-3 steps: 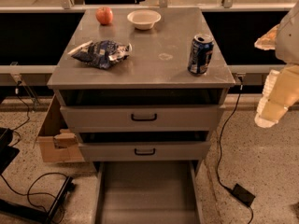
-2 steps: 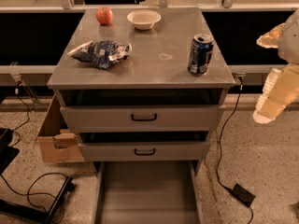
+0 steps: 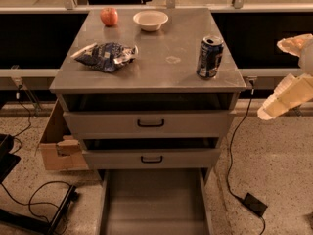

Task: Place pepsi can into bottom drawer

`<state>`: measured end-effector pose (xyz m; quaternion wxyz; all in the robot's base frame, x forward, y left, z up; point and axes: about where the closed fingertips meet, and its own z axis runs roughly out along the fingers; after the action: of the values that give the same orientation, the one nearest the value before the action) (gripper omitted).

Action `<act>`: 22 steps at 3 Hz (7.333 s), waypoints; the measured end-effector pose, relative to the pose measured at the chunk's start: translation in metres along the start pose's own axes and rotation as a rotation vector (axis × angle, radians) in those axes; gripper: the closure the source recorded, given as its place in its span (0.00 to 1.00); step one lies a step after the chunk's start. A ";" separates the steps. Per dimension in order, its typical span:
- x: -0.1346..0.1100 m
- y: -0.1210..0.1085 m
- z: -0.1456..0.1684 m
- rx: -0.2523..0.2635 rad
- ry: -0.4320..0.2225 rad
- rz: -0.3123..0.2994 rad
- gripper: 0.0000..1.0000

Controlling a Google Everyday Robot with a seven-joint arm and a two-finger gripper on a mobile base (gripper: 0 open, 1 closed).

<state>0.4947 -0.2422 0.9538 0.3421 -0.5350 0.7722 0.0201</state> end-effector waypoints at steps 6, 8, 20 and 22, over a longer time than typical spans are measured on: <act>-0.005 -0.107 0.078 0.171 -0.458 0.169 0.00; -0.027 -0.147 0.121 0.164 -0.652 0.244 0.00; -0.117 0.053 0.078 0.069 -0.851 0.155 1.00; 0.008 0.081 0.099 0.145 -0.686 0.168 1.00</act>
Offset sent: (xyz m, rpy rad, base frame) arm 0.0754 -0.0166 -0.0394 0.3167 -0.0747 -0.0158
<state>0.4756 -0.1753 0.8463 0.6157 -0.4060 0.6532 0.1716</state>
